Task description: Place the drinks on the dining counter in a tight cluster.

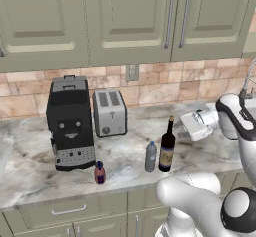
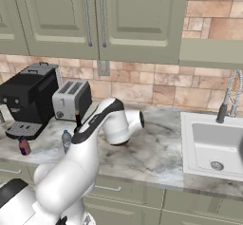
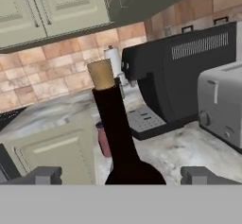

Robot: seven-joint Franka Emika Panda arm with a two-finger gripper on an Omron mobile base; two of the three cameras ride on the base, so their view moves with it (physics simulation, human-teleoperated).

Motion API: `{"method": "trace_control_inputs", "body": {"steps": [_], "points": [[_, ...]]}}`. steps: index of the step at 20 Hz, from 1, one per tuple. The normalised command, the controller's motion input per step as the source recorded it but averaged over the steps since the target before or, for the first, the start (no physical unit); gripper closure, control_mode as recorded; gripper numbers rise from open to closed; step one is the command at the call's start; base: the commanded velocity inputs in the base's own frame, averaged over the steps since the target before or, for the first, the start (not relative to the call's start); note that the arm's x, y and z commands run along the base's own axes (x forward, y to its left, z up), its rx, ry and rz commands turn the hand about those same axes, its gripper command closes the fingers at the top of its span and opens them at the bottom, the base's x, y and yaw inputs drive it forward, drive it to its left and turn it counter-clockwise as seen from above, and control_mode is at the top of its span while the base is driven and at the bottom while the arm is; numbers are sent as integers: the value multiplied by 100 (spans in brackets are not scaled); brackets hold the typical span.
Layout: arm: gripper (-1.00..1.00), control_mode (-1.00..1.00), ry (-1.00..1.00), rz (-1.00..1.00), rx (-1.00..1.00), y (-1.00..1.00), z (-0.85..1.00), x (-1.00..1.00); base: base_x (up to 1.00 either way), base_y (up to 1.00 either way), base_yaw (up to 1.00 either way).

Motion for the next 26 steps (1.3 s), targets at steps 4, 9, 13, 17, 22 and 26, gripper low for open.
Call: {"method": "trace_control_inputs", "body": {"steps": [4,9,13,17,22,26], "points": [[-100,-100,2,0,0,-9,-36,11,0,0,0],[-100,-100,3,0,0,-8,-17,1,0,0,0],[-100,-100,0,0,0,-1,0,-17,0,0,0],[-100,-100,0,5,2,5,-2,-25,0,0,0],[-100,-100,0,3,0,9,-4,-7,0,0,0],[-100,-100,0,0,0,0,0,0,0,0,0]]}}
